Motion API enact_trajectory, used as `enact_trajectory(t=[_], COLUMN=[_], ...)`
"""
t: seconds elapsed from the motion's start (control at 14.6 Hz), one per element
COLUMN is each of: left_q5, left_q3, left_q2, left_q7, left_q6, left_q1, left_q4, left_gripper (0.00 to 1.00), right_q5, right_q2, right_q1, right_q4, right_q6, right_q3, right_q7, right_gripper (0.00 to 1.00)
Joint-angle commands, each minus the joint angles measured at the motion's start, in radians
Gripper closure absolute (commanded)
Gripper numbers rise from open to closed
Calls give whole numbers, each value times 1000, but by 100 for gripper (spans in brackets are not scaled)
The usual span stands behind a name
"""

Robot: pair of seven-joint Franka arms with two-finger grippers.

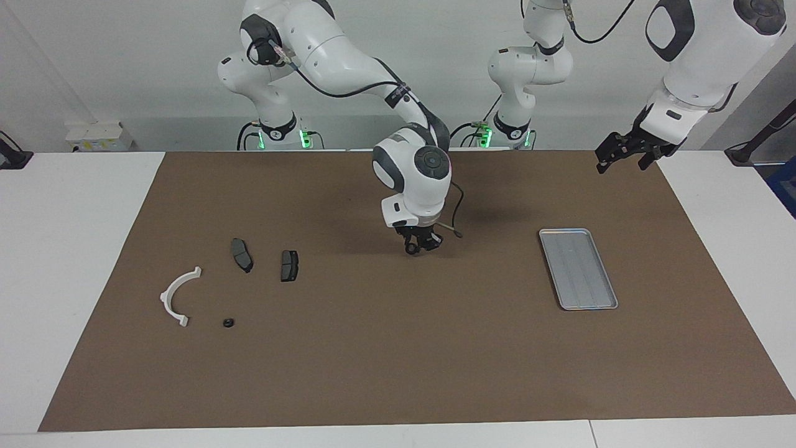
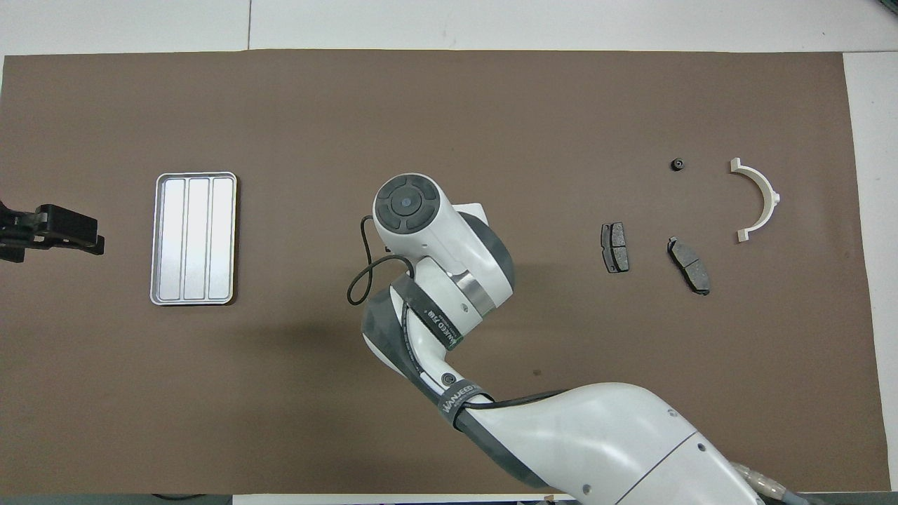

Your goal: Place bearing gear from tray to pile

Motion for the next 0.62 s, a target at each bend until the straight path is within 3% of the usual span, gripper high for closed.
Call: enact_trajectory(t=[0.0,0.27,0.34,0.55], left_q5=[-14,-13,-13,-14], left_q3=[-8,-10,-10,-10], left_q2=[-39,-39,-39,-39], left_q7=[-9,-9,-9,-9], left_q6=[2,4,4,4], left_q1=[9,3,3,1], left_q4=[-37,-35,-35,-35], left_gripper=[0,0,0,0], right_q5=[-26,-43,-41,-40], right_q2=[-48,-85,-85,-120], right_q1=[-125,-308,-352,-467], right_q4=[67,58,41,-134], right_q6=[-126,-138,-109,99], right_q3=[11,12,12,12], right_q7=[-239,-678,-754,-975], right_gripper=[100,100,100,100])
